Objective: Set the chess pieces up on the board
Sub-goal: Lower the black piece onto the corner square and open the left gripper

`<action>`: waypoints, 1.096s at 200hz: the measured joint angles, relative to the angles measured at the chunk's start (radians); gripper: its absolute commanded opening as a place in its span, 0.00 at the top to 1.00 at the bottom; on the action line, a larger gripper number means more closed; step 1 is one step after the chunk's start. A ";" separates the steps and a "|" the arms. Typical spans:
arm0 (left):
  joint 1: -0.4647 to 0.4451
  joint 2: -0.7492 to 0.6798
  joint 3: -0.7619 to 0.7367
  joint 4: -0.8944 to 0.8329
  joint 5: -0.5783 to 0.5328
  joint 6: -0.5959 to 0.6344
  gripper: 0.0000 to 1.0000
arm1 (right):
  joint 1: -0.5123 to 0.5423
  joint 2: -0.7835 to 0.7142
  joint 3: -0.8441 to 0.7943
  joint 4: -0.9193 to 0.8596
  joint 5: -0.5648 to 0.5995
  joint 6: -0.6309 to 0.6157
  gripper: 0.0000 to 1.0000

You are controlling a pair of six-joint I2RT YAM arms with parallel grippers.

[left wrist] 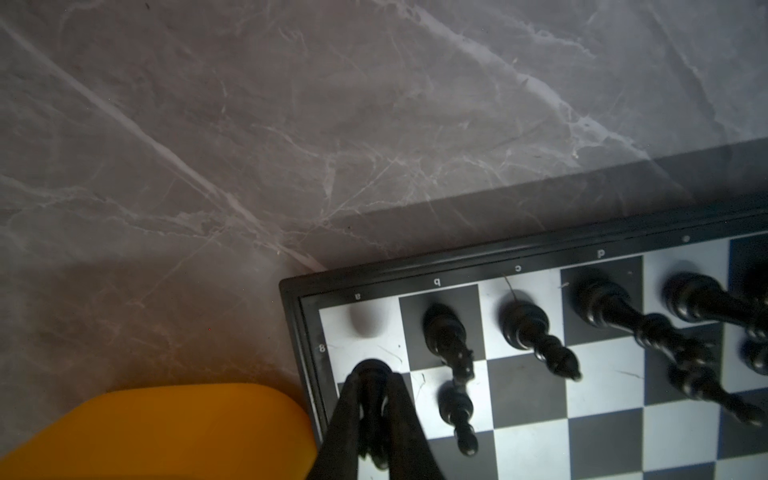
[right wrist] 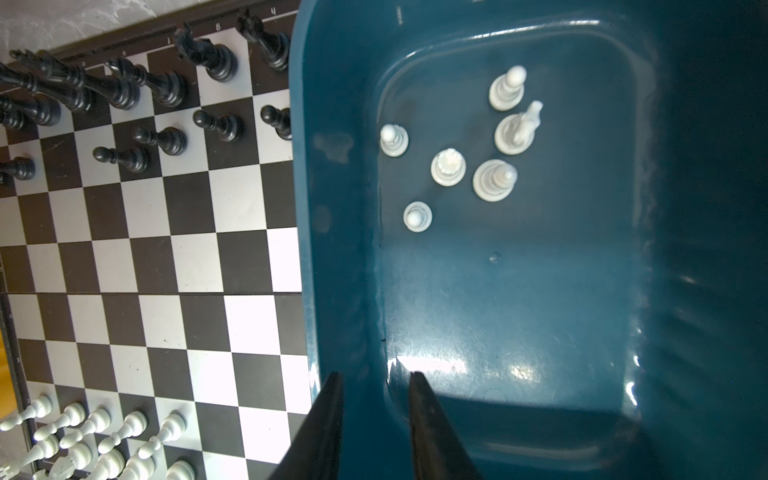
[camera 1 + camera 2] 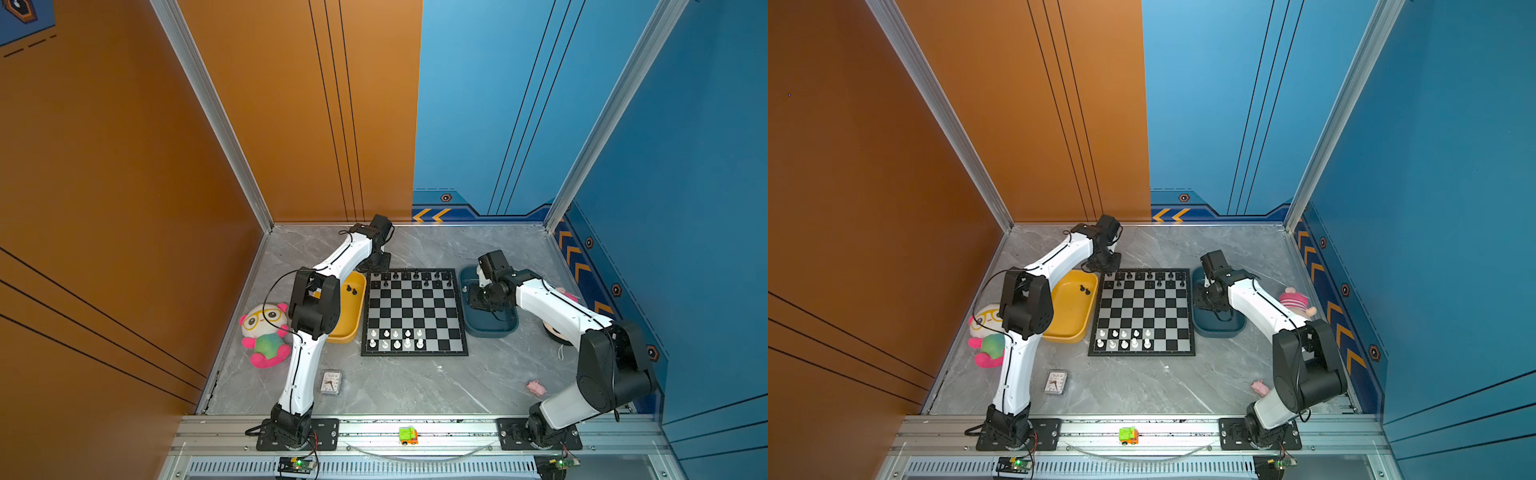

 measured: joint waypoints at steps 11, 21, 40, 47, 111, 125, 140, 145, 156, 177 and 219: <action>0.000 0.006 0.000 0.000 0.000 0.000 0.92 | 0.000 0.000 0.000 0.000 -0.003 0.000 0.70; 0.000 0.014 0.002 0.000 0.000 0.000 0.92 | 0.000 0.000 0.000 0.000 -0.004 0.000 0.70; 0.000 0.030 0.004 0.000 0.000 0.000 0.91 | 0.000 0.000 0.000 0.000 -0.004 0.000 0.70; 0.000 0.034 0.005 0.000 0.000 0.000 0.90 | 0.000 0.000 0.000 0.000 -0.004 0.000 0.70; 0.000 0.044 0.017 0.000 0.000 0.000 0.84 | 0.000 0.000 0.000 0.000 -0.004 0.000 0.70; 0.000 0.046 0.017 0.000 0.000 0.000 0.81 | 0.000 0.000 0.000 0.000 -0.004 0.000 0.70; 0.000 0.050 0.017 0.000 0.001 0.000 0.79 | 0.000 0.000 0.000 0.000 -0.004 0.000 0.70; 0.000 0.050 0.017 0.000 0.001 0.000 0.78 | 0.000 0.000 0.000 0.000 -0.004 0.000 0.70; 0.000 0.050 0.017 0.000 0.001 0.000 0.76 | 0.000 0.000 0.000 0.000 -0.004 0.001 0.70; 0.000 0.050 0.017 0.000 0.001 -0.001 0.71 | 0.000 0.000 0.000 0.000 -0.004 0.003 0.70; 0.000 0.050 0.017 0.000 0.001 0.000 0.68 | 0.000 0.000 0.000 0.000 -0.004 0.004 0.70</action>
